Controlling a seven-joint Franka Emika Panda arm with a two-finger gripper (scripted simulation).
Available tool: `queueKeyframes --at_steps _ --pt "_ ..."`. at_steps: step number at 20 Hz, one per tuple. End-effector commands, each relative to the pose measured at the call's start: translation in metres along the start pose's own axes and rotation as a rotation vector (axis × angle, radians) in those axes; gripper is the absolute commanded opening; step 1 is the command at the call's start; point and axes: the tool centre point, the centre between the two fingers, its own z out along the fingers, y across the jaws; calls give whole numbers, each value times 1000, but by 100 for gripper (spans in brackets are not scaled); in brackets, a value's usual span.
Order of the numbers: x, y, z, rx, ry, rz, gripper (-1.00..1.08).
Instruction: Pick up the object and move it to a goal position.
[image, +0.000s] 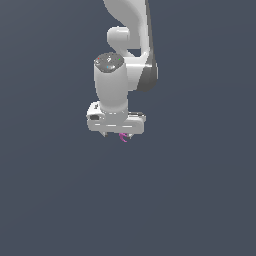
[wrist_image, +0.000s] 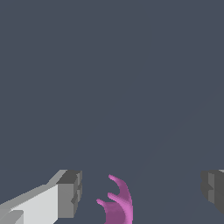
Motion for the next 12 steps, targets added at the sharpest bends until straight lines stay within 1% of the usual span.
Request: queueKeyframes --at_steps 1,7,12 --pt "-3 -1 3 0 -1 12 100" --pt "-18 -4 16 0 -7 77 100" --pt "-41 -7 34 -2 -15 166 100"
